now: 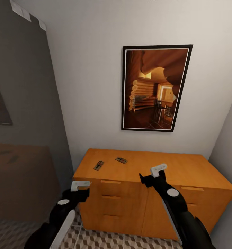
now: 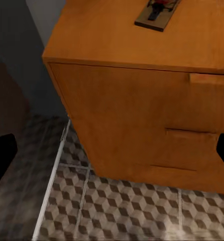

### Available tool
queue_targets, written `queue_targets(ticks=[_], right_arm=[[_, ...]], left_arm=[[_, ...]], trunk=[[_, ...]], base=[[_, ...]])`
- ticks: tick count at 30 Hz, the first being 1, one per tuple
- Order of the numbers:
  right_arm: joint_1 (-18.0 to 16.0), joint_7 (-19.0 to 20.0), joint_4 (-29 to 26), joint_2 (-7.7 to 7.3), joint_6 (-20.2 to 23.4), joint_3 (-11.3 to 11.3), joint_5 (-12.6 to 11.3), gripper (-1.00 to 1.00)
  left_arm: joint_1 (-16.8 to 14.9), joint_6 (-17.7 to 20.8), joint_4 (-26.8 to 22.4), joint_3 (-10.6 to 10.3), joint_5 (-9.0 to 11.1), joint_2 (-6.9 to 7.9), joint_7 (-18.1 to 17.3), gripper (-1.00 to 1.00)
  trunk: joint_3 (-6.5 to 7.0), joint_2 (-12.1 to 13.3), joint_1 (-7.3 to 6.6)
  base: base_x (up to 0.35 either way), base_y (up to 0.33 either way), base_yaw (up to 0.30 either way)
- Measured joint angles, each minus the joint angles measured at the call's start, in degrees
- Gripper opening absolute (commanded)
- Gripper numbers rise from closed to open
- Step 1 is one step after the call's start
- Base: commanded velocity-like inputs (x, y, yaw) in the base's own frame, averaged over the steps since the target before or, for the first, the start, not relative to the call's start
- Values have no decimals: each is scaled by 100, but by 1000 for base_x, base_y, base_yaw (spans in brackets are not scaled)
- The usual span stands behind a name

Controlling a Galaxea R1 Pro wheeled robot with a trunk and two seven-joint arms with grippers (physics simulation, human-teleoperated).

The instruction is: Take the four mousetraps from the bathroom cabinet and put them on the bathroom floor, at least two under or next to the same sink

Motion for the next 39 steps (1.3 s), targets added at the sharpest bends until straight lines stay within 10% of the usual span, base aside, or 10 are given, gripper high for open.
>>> queue_targets(ticks=[12, 16, 22, 39], right_arm=[[-1428, 78, 94, 42, 1009, 15, -57, 100], [-2235, 81, 1613, 72, 988, 22, -47, 100], [-2782, 85, 2697, 89, 960, 267, -10, 100], [-2866, 610, 3099, 34, 957, 1209, -34, 100]], left_arm=[[-1254, 878, -35, 17, -531, -913, 44, 100], [-2015, 1017, 1212, 13, -561, -1213, 19, 100], [-2460, 581, 2567, 18, -554, -1302, -105, 100], [-2525, 332, 2796, -114, -552, -1251, -660, 100]], trunk=[[0, 0, 0], [0, 4, 2], [0, 0, 0], [0, 0, 0]], base=[[0, 0, 0], [0, 0, 0], [0, 0, 0], [0, 0, 0]])
